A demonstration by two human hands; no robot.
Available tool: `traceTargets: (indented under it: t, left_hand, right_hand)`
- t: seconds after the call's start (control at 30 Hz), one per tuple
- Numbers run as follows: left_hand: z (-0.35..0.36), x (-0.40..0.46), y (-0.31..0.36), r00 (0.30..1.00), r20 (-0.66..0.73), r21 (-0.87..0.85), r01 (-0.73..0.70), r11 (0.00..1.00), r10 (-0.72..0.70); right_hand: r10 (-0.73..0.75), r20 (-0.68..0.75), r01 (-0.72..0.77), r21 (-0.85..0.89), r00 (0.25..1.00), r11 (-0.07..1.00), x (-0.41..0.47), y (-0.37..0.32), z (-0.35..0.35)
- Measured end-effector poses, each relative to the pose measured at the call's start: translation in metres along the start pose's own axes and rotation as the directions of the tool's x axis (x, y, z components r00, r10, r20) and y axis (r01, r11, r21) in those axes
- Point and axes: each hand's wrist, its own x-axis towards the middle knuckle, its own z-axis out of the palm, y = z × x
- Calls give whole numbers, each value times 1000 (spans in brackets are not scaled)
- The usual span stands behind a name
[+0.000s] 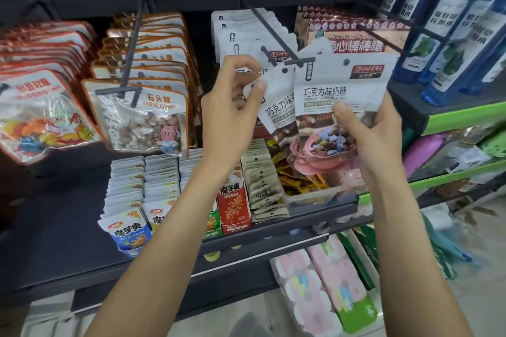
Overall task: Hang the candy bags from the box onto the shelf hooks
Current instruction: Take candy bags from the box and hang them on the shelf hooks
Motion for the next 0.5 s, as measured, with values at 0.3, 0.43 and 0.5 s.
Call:
traceTargets:
  t: [0.3, 0.43, 0.5]
  left_hand:
    - [5, 5, -20, 998, -13, 60, 68, 996, -68]
    - [8, 10, -31, 996, -36, 105, 79, 991, -76]
    - [10, 17, -35, 998, -51, 189, 34, 981, -25]
  right_hand:
    - [42, 32, -39, -76, 999, 996, 17, 11, -3]
    - [14, -80, -19, -51, 997, 999, 15, 16, -4]
    - [-25, -147, 16, -63, 989, 998, 10, 14, -9]
